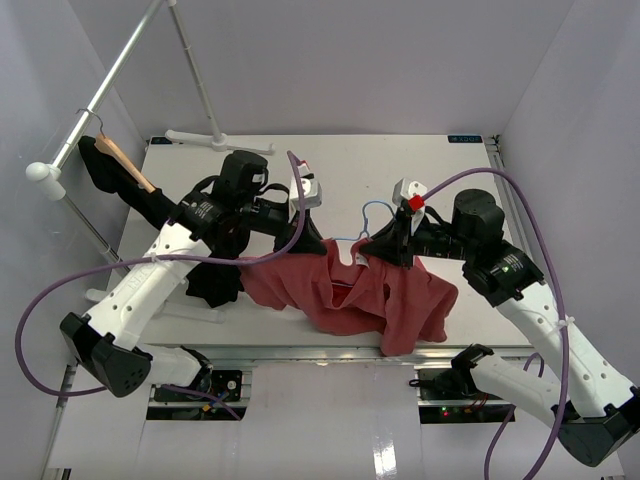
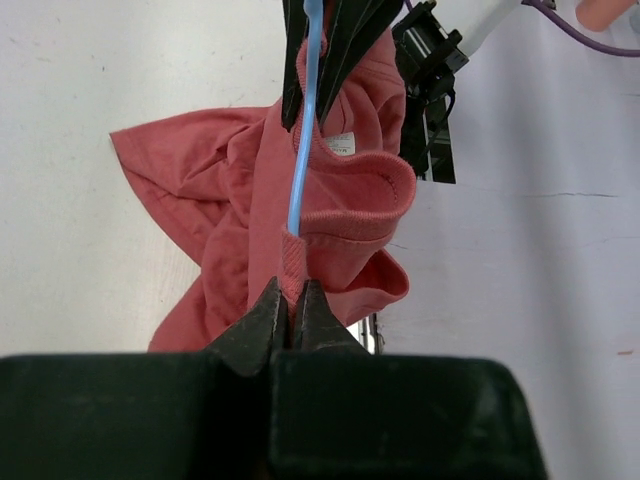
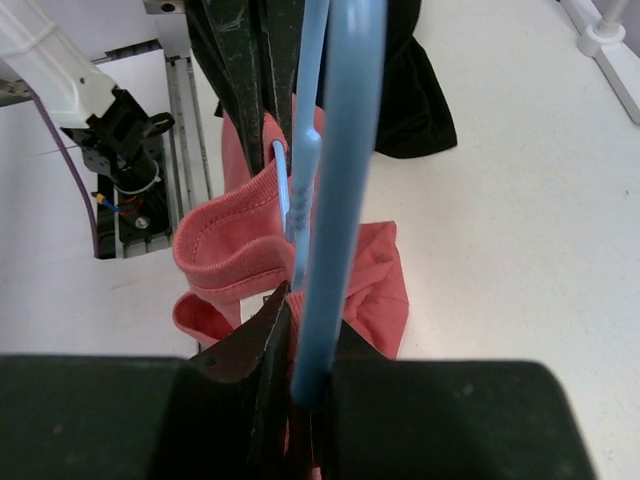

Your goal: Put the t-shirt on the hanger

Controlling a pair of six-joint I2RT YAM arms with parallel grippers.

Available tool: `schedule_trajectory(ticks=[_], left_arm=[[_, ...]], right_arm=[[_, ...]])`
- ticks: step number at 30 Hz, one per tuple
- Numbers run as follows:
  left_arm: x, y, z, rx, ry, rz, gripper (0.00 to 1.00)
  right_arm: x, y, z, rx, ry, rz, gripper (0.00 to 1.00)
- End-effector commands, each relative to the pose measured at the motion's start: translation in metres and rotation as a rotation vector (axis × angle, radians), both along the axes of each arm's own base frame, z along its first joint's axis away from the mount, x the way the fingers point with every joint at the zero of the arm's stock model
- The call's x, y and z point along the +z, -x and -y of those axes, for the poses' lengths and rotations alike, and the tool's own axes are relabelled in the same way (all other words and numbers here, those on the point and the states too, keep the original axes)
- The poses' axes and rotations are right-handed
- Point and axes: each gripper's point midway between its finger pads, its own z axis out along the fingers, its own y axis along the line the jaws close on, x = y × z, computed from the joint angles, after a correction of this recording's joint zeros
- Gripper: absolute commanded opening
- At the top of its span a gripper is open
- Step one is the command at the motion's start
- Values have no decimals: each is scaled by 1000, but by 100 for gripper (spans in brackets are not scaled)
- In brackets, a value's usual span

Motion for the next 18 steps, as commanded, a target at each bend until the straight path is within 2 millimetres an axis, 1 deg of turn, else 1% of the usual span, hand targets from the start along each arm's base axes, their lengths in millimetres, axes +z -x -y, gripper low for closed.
schedule_trajectory(ticks=[1, 3, 6, 8, 10, 12, 15, 18], left_arm=[[8, 9, 12, -10, 16, -97, 0], [11, 5, 13, 12, 29, -78, 0], [17, 1, 12, 43, 61, -33, 0], [17, -5, 9, 100, 73, -5, 0], [27, -12, 5, 163, 103, 54, 0], [34, -14, -1, 212, 126, 96, 0], [35, -14, -6, 240, 142, 123, 0], [33, -17, -8, 264, 130, 127, 0]], right_arm=[[13, -26, 2, -110, -39, 105, 8], [10, -28, 5, -131, -28, 110, 8], [5, -32, 10, -174, -2, 103, 12], [1, -37, 18, -235, 17, 81, 20], [-2, -43, 26, -305, 26, 75, 29], [-5, -45, 33, -353, 28, 69, 32], [-3, -42, 40, -382, 18, 77, 36], [4, -42, 43, -403, 12, 74, 40]])
